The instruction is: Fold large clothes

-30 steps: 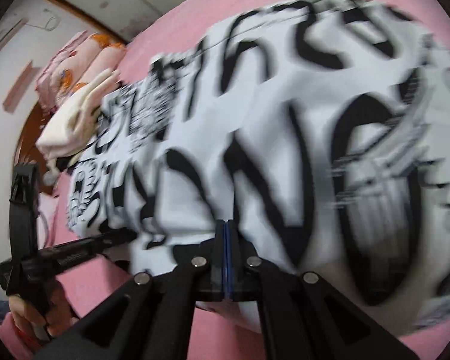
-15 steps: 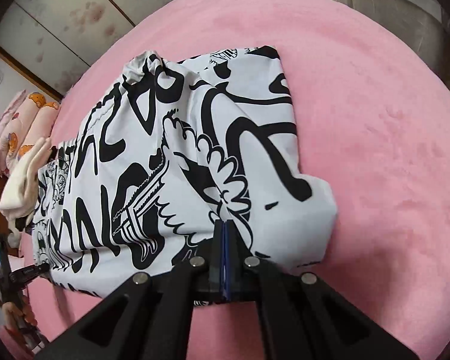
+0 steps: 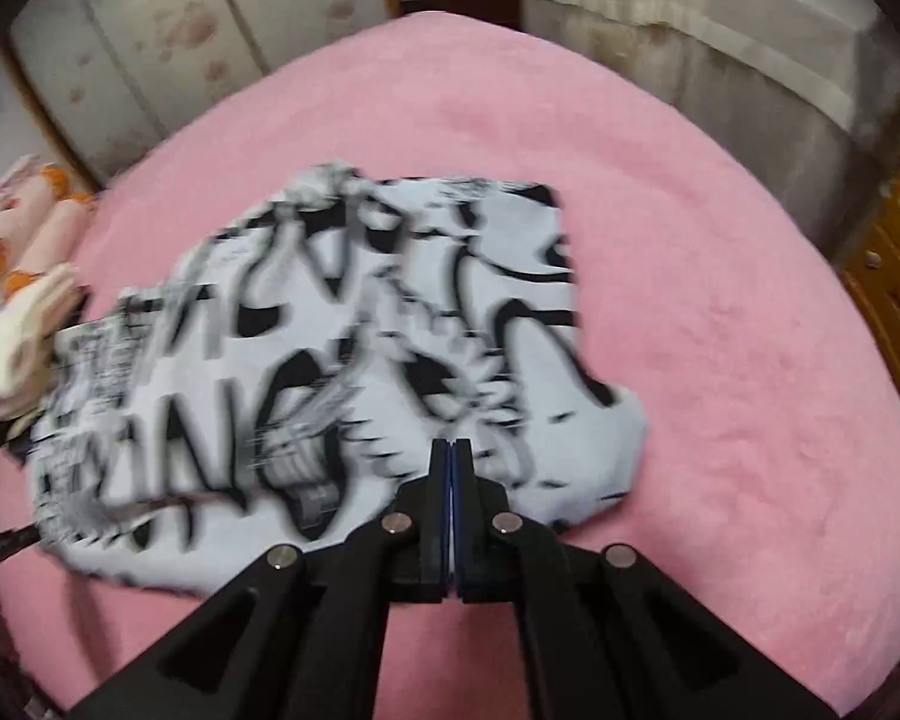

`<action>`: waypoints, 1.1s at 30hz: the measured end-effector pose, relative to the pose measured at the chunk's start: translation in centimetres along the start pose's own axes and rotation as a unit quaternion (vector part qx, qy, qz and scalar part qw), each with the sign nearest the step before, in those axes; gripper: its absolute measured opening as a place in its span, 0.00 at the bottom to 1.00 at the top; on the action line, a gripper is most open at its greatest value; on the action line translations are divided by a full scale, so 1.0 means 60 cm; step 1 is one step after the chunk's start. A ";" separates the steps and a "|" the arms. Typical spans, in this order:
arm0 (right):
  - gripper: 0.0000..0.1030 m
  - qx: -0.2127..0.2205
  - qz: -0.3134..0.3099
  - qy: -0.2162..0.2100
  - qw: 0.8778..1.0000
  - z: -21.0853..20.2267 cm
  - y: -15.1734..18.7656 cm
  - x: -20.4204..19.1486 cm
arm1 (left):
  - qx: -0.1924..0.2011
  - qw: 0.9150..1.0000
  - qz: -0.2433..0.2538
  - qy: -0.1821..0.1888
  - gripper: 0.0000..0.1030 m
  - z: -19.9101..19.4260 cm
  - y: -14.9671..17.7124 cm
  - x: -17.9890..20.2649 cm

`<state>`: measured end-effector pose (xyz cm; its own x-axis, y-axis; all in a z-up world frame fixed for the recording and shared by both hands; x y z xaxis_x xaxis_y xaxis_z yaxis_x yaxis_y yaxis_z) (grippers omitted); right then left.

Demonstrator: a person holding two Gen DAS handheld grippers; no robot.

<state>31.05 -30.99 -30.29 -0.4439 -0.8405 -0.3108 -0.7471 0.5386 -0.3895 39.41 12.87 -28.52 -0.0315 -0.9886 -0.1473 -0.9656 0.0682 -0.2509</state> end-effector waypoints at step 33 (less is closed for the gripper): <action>0.00 -0.112 -0.019 -0.192 0.975 0.220 0.044 -0.336 | 0.031 0.981 0.016 0.192 0.01 0.156 -0.241 0.309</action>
<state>44.58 -11.85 -36.52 -0.2286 -0.7522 -0.6181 -0.8675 0.4455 -0.2214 55.23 -5.17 -36.57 -0.1681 -0.9629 0.2112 -0.9453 0.0967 -0.3114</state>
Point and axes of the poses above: each gripper's, at about its wrist camera, not at the fingertips, and z roughly the way its jaws point, x to its right, y to its underside, the point moved 9 cm from there along z, roughly the way its jaws point, and after that the axes turned 14 degrees about z, right-handed, at the moved point
